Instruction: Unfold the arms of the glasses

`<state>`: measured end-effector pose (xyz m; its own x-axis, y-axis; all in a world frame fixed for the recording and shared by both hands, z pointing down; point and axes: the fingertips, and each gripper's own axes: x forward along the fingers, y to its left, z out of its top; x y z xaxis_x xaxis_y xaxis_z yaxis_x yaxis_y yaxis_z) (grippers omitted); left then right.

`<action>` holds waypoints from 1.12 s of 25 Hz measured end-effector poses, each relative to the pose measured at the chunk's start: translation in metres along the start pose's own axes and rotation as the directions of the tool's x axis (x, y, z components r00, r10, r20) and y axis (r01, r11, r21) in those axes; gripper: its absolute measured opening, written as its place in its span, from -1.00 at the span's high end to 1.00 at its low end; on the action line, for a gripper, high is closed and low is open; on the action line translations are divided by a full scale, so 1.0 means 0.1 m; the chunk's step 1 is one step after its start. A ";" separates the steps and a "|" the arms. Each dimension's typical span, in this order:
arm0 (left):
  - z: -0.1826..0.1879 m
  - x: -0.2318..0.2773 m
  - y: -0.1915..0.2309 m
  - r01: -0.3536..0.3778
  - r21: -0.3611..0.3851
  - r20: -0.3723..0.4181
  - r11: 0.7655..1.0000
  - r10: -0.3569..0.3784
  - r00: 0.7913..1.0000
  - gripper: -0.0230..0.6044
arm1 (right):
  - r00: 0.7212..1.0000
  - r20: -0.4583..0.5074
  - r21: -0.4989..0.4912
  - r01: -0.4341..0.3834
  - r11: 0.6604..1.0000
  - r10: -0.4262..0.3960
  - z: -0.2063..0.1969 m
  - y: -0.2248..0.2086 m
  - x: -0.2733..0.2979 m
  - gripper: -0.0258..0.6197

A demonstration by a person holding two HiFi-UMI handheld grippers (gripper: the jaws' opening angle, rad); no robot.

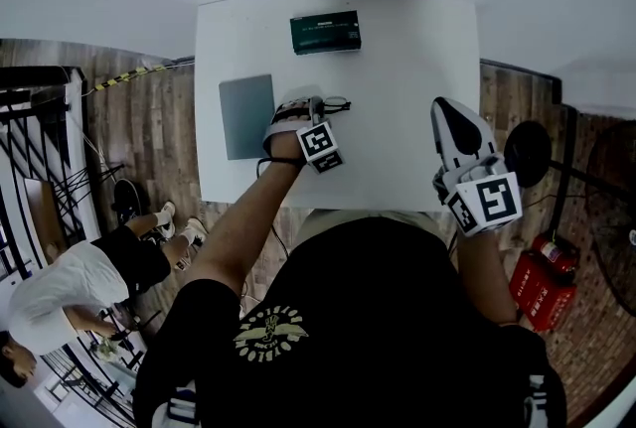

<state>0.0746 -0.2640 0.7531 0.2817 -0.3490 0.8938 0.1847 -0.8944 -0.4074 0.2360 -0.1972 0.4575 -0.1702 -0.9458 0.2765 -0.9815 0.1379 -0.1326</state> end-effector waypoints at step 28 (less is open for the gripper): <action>-0.55 -1.41 0.50 0.026 -0.756 0.297 0.654 0.307 0.904 0.86 | 0.986 0.026 -0.074 -0.165 0.983 0.167 0.23 0.87 0.02 0.92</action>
<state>-0.0072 -0.2753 0.6170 0.5906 -0.5069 0.6278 -0.5838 -0.8056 -0.1013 0.1524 -0.1936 0.4241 -0.3298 -0.9167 0.2255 -0.9437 0.3135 -0.1057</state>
